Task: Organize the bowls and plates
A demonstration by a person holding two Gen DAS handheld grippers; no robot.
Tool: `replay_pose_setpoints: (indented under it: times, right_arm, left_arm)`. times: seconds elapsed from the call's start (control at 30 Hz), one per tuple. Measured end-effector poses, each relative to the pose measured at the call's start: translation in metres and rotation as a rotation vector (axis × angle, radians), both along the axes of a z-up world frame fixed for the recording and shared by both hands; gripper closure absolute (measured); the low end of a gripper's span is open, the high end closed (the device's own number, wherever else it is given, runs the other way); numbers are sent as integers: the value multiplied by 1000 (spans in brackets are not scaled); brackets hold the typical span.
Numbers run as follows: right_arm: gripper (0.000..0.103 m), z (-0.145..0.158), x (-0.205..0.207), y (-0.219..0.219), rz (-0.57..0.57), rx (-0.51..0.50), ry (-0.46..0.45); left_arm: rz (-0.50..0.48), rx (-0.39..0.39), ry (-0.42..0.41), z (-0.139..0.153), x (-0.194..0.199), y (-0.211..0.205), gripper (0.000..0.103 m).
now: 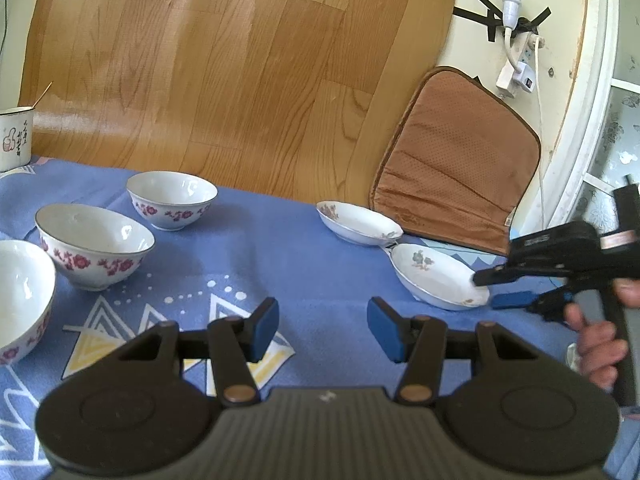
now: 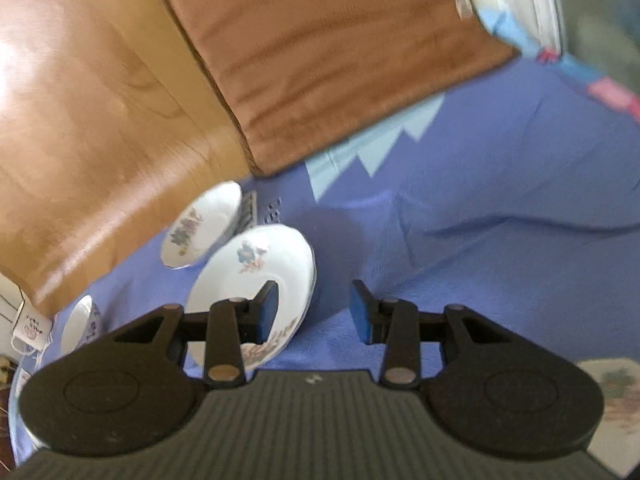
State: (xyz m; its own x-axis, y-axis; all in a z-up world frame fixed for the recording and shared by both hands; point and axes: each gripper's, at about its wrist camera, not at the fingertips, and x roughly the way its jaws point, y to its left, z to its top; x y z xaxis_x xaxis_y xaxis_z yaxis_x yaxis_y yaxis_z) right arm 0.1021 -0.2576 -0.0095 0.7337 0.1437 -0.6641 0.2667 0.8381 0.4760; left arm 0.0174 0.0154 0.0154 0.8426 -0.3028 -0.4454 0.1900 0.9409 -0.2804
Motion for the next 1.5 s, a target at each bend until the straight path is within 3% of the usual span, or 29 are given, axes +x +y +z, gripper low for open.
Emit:
replay_pose_setpoints:
  times: [0.03,0.1,0.13,0.3,0.53,0.63,0.67,0.83,1.07,1.2,1.33,1.5]
  right_arm:
    - [64,-2,3,2,0,3,-7]
    - [89,-4,9,7,25,-8,5]
    - [89,-5,9,10,31,-8,10]
    - [90,0,-7,15,109,36,21]
    - [91,6,-55,39,309,134,22]
    - [93,8,-77,47,364,149,7]
    - [93,8,-83,50,374,146,3]
    - [92,4,-97,50,370,94,-24]
    - [87,-7,-106,55,341,34,-90]
    - [86,-9,-117,58,325,-5,-149]
    - [87,-12,-121,61,308,-29,-171]
    - [88,-8,-133,58,297,-67,-208]
  left_arm:
    - [1,-2,2,0,1,0,53]
    - [3,-9,7,-1,2,1,53]
    - [3,-13,10,-1,3,2,53]
    - [-11,-54,33,-2,6,7,53]
    - [-104,-137,92,-7,13,12,53]
    - [-148,-129,123,-10,15,7,59]
    - [-160,-120,127,-10,15,4,65]
    - [-157,-77,136,-13,11,-1,83]
    - [-159,-75,179,-17,7,3,82]
    - [-174,-59,172,-16,-1,1,82]
    - [-173,-29,147,-14,-9,-4,88]
    - [-177,-48,142,-11,-15,-8,89]
